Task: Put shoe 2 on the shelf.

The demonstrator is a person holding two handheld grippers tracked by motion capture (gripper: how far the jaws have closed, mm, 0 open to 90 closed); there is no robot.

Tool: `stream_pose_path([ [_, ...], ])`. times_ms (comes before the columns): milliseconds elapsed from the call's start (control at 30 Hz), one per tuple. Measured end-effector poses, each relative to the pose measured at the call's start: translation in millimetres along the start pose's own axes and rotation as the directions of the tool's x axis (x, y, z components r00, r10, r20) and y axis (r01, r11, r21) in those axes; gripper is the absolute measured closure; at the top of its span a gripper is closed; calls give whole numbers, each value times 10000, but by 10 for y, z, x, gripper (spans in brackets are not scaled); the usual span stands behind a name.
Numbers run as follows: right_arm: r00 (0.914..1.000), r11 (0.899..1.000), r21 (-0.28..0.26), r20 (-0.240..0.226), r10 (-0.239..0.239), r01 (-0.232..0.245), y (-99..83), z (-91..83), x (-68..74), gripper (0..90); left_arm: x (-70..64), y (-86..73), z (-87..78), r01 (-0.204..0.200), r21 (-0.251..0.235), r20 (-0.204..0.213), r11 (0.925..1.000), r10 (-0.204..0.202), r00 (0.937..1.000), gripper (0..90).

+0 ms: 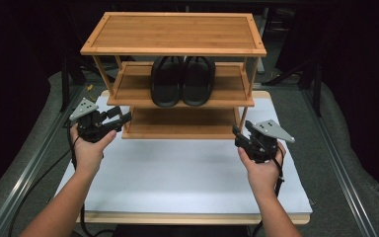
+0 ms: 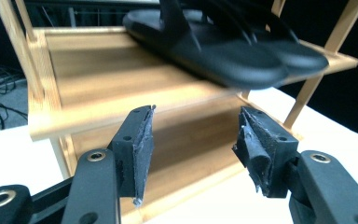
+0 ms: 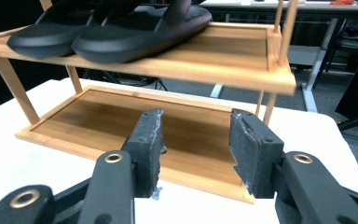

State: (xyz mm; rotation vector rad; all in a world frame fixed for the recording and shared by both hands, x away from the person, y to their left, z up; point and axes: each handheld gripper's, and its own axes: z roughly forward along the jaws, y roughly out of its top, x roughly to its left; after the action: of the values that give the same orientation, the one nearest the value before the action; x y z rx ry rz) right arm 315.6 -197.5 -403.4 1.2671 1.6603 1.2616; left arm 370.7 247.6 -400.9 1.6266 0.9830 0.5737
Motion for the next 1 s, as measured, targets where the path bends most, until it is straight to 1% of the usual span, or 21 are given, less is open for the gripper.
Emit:
stream_pose_path([
  [33, 10000, 10000, 3, 22, 32, -32, -52, -36, -13, 540, 2, -31, -13, 44, 10, 30, 10000, -44, 10000, 459],
  [100, 9999, 10000, 69, 162, -49, 48, -132, -89, -33, 540, 18, -130, -40, 96, 79, -25, 9999, -96, 10000, 460],
  [167, 9996, 10000, 37, 295, -34, 33, -202, -131, -47, 538, 39, -208, -51, 231, 202, -68, 9995, -229, 9997, 460],
  [267, 9993, 10000, 41, 385, -34, 33, -318, -197, -69, 536, 74, -339, -79, 420, 233, -116, 9988, -417, 9991, 459],
  [333, 9994, 10000, 60, 348, 12, -14, -389, -227, -86, 534, 97, -434, -97, 445, 239, -193, 9987, -441, 9988, 456],
  [400, 9989, 9999, 110, 478, -11, 5, -471, -244, -105, 532, 108, -511, -112, 401, 282, -287, 9988, -393, 9988, 453],
  [467, 9983, 9997, 222, 589, -44, 31, -537, -246, -122, 532, 114, -585, -120, 288, 389, -432, 9988, -271, 9987, 447],
  [500, 9984, 9995, 327, 572, -8, -11, -582, -242, -142, 531, 118, -620, -119, 271, 397, -464, 9988, -252, 9986, 442],
  [533, 9977, 9991, 407, 678, 52, -80, -616, -237, -155, 531, 120, -644, -119, 263, 435, -507, 9987, -241, 9984, 439],
  [567, 9974, 9990, 405, 707, 137, -166, -643, -231, -164, 531, 128, -684, -118, 246, 561, -486, 9981, -219, 9986, 437],
  [600, 9981, 9990, 408, 597, 178, -202, -687, -227, -185, 529, 131, -719, -113, 209, 604, -469, 9980, -181, 9987, 436],
  [633, 9975, 9986, 446, 652, 255, -284, -721, -223, -189, 525, 131, -747, -110, 188, 668, -473, 9976, -156, 9988, 433],
  [700, 9983, 9981, 521, 479, 318, -343, -786, -214, -204, 518, 135, -832, -95, 134, 774, -457, 9969, -99, 9989, 433],
  [733, 9983, 9977, 564, 474, 344, -371, -836, -204, -211, 518, 141, -870, -88, 95, 831, -458, 9965, -57, 9989, 433],
  [767, 9975, 9969, 660, 594, 386, -425, -872, -196, -212, 517, 148, -903, -83, 131, 894, -480, 9959, -88, 9988, 433],
  [833, 9967, 9951, 859, 695, 428, -487, -938, -170, -224, 516, 171, -957, -72, 198, 1018, -443, 9946, -154, 9989, 433],
  [867, 9968, 9947, 893, 665, 450, -509, -959, -160, -231, 515, 189, -997, -65, 279, 1064, -431, 9939, -235, 9988, 433],
  [933, 9959, 9938, 981, 790, 443, -520, -1016, -136, -245, 516, 208, -1051, -55, 397, 1233, -410, 9916, -349, 9985, 436],
  [967, 9969, 9932, 1021, 606, 498, -558, -1037, -126, -259, 516, 214, -1074, -45, 381, 1247, -431, 9915, -330, 9985, 436],
  [1000, 9964, 9924, 1088, 690, 501, -574, -1055, -119, -264, 516, 220, -1089, -43, 290, 1327, -490, 9907, -227, 9985, 437],
])
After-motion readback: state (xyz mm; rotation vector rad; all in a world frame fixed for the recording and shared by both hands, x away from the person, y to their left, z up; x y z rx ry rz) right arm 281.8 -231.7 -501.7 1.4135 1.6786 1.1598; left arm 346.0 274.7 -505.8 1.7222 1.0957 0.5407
